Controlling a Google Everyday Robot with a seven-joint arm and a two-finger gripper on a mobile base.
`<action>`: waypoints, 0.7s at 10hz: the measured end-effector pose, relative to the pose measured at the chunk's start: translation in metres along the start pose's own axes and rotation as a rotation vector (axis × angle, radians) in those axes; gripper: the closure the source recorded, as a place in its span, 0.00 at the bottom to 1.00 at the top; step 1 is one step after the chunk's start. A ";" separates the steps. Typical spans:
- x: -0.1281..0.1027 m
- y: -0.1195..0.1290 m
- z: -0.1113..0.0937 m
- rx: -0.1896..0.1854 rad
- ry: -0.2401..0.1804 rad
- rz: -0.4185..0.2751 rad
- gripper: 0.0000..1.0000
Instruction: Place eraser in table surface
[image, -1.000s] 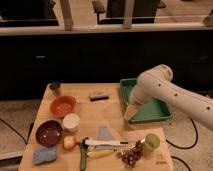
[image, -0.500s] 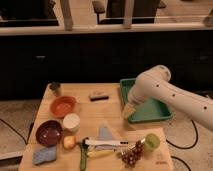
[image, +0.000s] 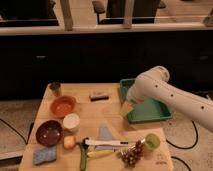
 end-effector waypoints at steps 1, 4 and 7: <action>-0.002 -0.002 0.002 0.001 -0.007 0.009 0.20; -0.008 -0.006 0.007 0.007 -0.026 0.030 0.20; -0.012 -0.013 0.010 0.015 -0.037 0.048 0.20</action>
